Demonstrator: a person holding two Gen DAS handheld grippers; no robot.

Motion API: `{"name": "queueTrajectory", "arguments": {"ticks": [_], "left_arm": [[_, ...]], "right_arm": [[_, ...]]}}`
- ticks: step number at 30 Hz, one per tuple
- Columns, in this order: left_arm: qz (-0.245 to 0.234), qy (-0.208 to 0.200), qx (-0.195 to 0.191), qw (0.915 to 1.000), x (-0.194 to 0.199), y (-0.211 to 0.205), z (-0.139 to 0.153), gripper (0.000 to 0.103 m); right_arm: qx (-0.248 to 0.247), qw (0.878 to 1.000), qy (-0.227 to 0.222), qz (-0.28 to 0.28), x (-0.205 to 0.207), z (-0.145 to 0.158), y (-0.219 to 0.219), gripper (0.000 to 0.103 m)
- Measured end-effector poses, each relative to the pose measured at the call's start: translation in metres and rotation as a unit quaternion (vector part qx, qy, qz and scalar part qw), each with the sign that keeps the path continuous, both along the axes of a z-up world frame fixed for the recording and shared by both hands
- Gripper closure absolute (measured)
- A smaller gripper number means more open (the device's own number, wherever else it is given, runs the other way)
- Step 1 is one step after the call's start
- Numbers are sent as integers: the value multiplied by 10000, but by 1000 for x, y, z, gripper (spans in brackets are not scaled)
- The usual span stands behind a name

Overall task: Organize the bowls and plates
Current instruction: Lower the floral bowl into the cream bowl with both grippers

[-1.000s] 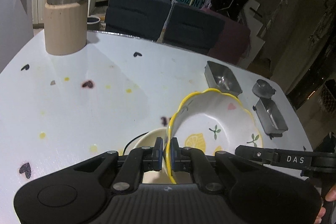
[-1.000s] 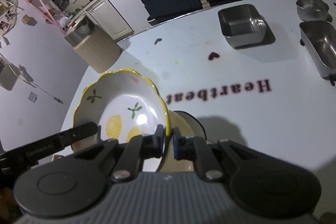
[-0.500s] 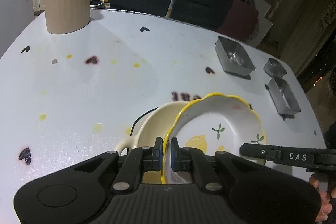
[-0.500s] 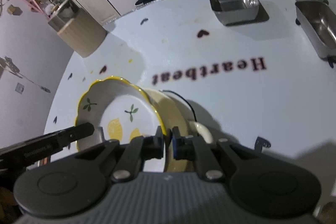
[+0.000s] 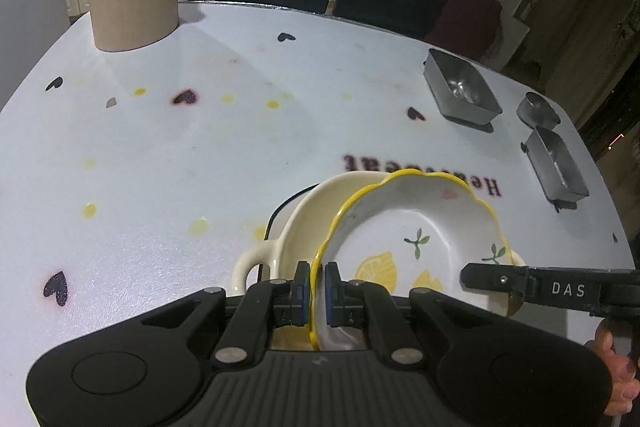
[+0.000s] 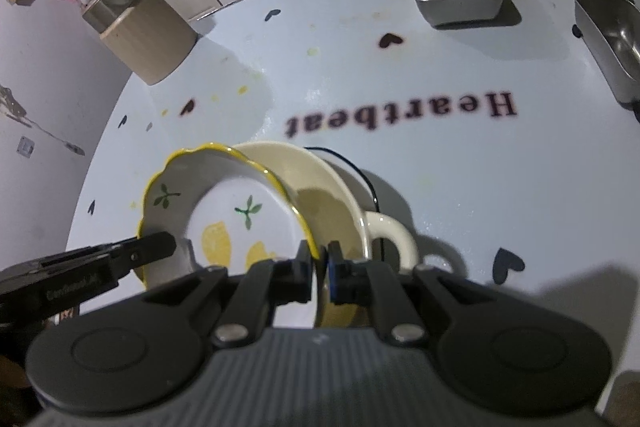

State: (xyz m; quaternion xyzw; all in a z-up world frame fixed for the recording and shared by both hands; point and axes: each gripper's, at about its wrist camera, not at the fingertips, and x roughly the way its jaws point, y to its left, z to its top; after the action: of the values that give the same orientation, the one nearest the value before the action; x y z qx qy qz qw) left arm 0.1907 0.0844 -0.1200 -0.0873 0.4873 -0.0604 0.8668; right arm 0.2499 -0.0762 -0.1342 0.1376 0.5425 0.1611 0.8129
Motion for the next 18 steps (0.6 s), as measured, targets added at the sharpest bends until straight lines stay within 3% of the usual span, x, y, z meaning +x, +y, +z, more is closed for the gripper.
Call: {"name": "queueTrajectory", "arguments": {"ticks": [18], "left_arm": [[-79,171,207,9996,10,-2,-13,95]], "right_arm": [[-230,9997,107,-43,7,-8,13,94]]}}
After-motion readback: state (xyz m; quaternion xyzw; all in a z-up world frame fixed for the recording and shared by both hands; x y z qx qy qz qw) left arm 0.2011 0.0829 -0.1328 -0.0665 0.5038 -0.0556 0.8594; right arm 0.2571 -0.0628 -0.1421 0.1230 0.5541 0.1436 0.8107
